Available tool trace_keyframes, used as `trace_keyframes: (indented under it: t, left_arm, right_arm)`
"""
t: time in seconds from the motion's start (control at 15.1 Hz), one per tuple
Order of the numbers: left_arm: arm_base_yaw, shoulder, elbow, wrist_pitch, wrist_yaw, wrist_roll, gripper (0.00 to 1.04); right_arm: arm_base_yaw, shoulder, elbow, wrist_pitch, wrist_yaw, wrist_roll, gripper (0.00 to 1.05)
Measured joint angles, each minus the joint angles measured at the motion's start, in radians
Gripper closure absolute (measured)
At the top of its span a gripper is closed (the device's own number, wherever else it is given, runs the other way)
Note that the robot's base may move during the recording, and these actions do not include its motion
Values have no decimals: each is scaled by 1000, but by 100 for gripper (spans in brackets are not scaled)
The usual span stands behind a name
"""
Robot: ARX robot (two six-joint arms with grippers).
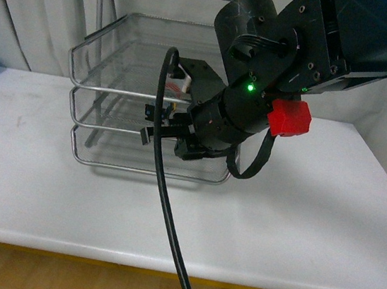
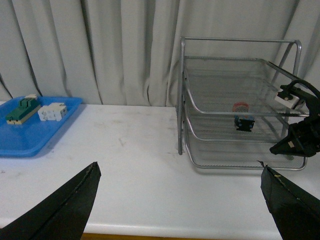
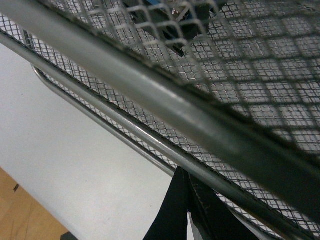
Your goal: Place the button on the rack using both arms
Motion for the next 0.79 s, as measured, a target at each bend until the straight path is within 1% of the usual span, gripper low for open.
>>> trace_keyframes:
  t: [0.46, 0.79]
  left_arm:
    - [0, 0, 0, 0, 0, 0, 7]
    - [0, 0, 0, 0, 0, 0, 7]
  right_arm:
    - [-18, 25, 20, 29, 61, -36, 103]
    - [-25, 35, 20, 70, 80, -39, 103]
